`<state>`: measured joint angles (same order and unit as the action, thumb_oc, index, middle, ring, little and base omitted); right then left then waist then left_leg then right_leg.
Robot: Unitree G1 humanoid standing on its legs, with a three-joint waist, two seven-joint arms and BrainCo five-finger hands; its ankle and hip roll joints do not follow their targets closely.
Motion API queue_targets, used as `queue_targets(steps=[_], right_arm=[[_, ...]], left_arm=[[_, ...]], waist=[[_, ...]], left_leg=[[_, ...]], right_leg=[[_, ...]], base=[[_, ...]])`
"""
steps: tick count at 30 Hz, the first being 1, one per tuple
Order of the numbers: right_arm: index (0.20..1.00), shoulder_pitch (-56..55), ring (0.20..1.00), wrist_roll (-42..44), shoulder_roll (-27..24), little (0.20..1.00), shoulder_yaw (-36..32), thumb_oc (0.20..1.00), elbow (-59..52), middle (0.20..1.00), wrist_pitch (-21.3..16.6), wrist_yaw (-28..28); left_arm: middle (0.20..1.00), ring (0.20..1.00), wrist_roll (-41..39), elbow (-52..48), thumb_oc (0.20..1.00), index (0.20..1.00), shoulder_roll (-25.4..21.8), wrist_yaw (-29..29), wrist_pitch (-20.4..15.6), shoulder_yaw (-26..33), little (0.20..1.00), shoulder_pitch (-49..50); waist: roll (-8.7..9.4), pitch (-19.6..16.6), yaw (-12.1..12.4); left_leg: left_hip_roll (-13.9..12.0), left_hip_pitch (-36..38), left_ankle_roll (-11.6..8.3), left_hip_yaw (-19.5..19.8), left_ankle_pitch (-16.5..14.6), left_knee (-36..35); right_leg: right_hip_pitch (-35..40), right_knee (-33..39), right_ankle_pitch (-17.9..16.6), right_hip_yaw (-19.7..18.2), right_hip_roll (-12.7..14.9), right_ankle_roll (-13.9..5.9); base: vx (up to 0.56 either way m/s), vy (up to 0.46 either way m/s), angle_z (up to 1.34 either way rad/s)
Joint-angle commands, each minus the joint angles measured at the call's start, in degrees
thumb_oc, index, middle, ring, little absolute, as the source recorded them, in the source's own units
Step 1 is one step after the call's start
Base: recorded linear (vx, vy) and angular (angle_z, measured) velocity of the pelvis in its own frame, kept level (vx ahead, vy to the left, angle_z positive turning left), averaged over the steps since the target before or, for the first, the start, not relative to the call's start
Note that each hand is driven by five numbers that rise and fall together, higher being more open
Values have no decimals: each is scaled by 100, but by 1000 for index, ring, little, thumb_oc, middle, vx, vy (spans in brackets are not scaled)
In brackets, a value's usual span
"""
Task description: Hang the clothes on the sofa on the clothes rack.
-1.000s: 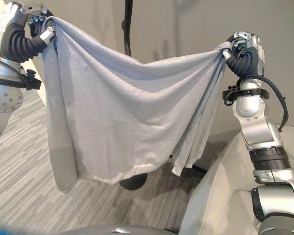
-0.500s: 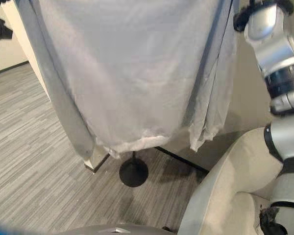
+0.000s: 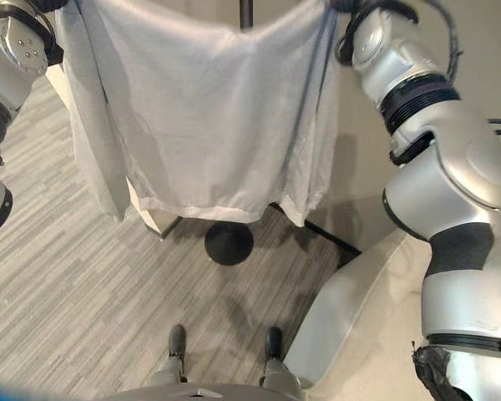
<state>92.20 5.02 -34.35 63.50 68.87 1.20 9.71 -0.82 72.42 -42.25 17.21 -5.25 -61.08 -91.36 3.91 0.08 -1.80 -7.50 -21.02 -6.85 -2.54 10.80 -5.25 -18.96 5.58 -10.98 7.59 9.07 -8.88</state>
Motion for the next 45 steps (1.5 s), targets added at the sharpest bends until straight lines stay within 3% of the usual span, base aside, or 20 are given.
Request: queue_targets(steps=[1,15,26,29,31,33,35,40,45], right_arm=[[200,1102,200,-118,-312,200,211,200,737,200,31,-224],[200,781,200,-249,-126,200,32,200,754,200,61,-244],[200,570,200,-109,-203,200,-81,200,538,200,-23,-169],[200,181,200,605,-393,200,-504,200,-69,200,-256,39],[200,-199,200,960,-642,200,-798,200,-719,200,-448,144],[200,-745,200,1222,-1038,200,-1130,200,-1783,200,-652,249],[200,-2538,200,1295,-1858,200,-2444,200,-3903,200,-1113,269],[200,-4384,200,1167,-2068,200,-3898,200,-5026,200,-1289,49],[200,-5186,200,1111,-2115,200,-4825,200,-5638,200,-1497,84]], left_arm=[[200,200,399,467,200,200,15,-109,1,-200,200,-1200],[200,200,502,372,200,200,701,-197,15,-165,200,-1270],[200,200,480,160,200,200,701,-146,-29,-95,200,-1182],[200,200,416,-226,200,200,453,-32,-138,6,200,-1028],[200,200,498,-694,200,200,17,9,-226,-40,200,-915],[200,200,558,-1471,200,200,-574,120,-300,-71,200,-783],[200,200,402,-3336,200,200,-1756,318,-603,881,200,366],[200,200,808,-4937,200,200,-2351,162,-811,1789,200,1768],[200,200,917,-5626,200,200,-2845,120,-892,2341,200,2366]], waist=[[-226,682,132],[-342,791,258],[-386,831,245],[-396,859,201],[-407,878,165],[-423,908,131],[-424,901,77],[-391,791,91],[-358,636,79]], left_leg=[[492,205,14,211,-314,25],[575,194,76,302,-337,25],[576,274,86,318,-374,25],[577,333,101,307,-409,25],[556,402,108,276,-447,25],[536,473,111,265,-483,25],[502,661,133,192,-593,25],[466,943,160,124,-730,25],[405,1221,153,20,-848,25]], right_leg=[[145,-58,428,118,-78,-556],[119,-58,425,128,-45,-567],[179,-58,461,132,-36,-549],[229,-58,492,109,-41,-547],[280,-58,517,91,-43,-551],[340,-58,546,94,-44,-558],[517,-58,639,167,5,-576],[812,-58,740,226,59,-592],[1051,-58,807,269,96,-606]], base=[[0,0,0],[2,0,1],[0,0,0],[2,24,0],[13,42,-3],[28,43,-6],[73,43,-8],[64,21,5],[52,31,-4]])
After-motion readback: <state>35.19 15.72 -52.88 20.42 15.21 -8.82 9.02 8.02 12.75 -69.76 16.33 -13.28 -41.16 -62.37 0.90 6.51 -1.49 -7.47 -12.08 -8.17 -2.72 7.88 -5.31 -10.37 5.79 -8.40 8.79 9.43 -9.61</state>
